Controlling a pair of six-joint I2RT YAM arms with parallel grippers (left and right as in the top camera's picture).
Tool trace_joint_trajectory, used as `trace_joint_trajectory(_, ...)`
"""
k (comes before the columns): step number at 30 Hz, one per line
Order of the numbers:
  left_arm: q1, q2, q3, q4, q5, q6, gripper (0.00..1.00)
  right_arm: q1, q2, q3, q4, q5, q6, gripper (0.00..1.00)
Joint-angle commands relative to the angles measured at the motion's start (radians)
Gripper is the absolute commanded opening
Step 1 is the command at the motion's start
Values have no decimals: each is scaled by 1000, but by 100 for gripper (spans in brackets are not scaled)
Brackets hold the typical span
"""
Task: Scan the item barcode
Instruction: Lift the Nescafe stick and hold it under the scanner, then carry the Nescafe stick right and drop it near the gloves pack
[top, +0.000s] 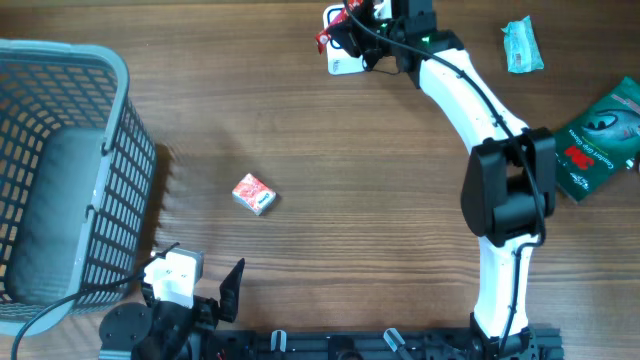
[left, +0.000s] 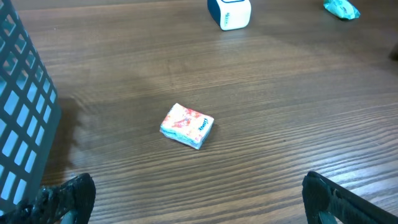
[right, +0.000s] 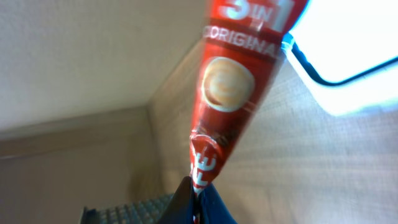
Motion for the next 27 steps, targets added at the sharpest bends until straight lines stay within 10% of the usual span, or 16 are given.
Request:
trace_joint_trajectory(1, 0, -6, 0, 2, 12, -9, 100, 12, 86, 6, 52, 13, -38, 5)
trace_joint_trajectory(17, 0, -6, 0, 2, 13, -9, 100, -24, 84, 6, -93, 37, -123, 5)
trace_joint_trajectory(27, 0, -6, 0, 2, 12, -9, 100, -330, -142, 6, -720, 365, -291, 5)
